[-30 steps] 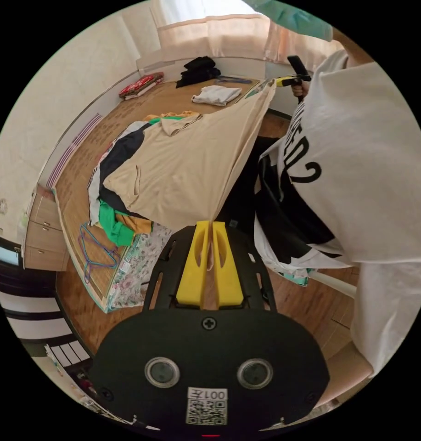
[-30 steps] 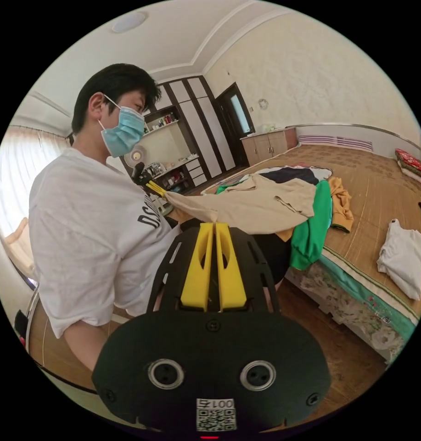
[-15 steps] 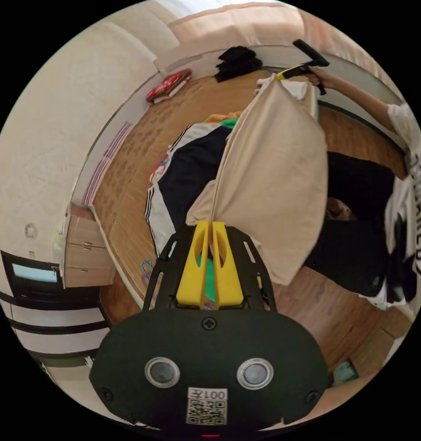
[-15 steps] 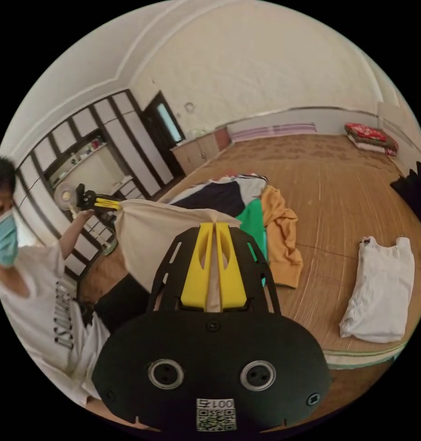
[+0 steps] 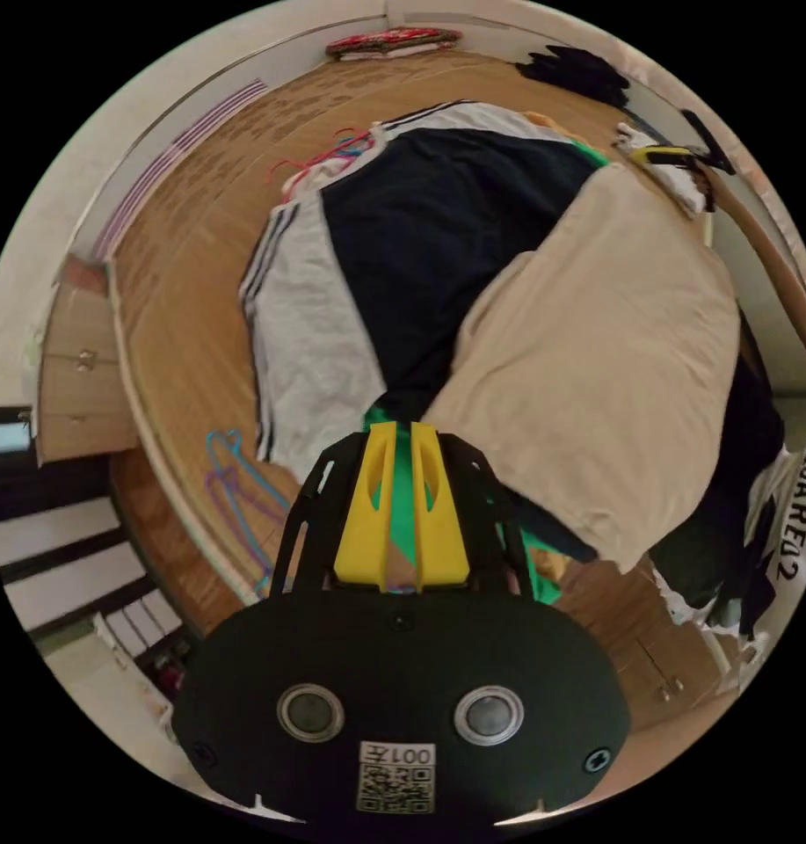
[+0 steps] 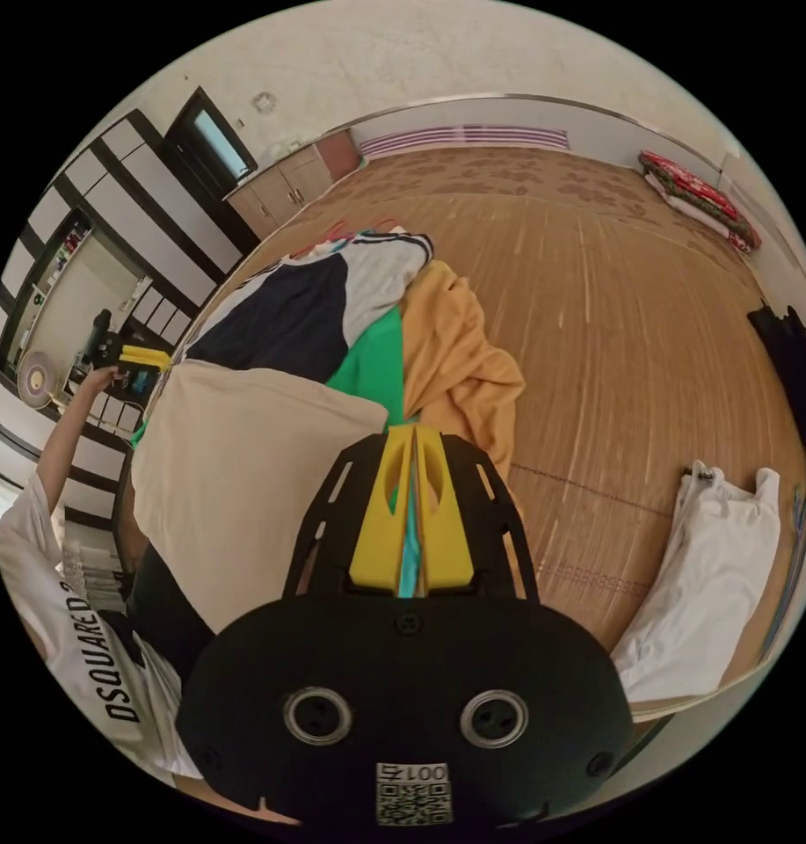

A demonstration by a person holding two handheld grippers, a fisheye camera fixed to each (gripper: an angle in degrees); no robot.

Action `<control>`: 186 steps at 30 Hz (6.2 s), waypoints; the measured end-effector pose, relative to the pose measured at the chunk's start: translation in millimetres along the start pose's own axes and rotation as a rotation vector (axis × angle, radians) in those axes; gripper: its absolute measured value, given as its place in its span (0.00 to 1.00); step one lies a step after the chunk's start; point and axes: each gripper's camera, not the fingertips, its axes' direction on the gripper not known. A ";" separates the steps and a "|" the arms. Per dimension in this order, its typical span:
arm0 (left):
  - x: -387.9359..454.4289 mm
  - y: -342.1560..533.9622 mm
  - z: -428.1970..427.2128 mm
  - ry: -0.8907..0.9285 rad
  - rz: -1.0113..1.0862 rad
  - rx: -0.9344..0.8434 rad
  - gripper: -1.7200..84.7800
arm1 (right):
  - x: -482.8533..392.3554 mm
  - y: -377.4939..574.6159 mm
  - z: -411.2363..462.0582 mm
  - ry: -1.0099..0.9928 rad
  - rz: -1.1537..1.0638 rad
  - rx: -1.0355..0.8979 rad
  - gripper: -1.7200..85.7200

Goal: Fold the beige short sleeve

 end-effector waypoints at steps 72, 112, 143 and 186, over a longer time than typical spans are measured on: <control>264.8 93.7 -9.4 -0.299 0.234 0.270 0.01 | -223.4 190.9 -62.2 0.305 -0.487 0.051 0.03; 319.2 44.0 96.8 0.124 -0.159 0.334 0.01 | -323.2 274.0 70.7 0.904 -0.559 -0.029 0.04; 259.8 246.2 104.3 -0.016 -0.525 0.515 0.01 | -513.4 141.8 93.0 0.101 -0.821 0.066 0.11; 327.3 169.5 26.6 -0.573 0.029 0.505 0.01 | -497.6 109.3 60.3 -0.120 -0.473 0.003 0.16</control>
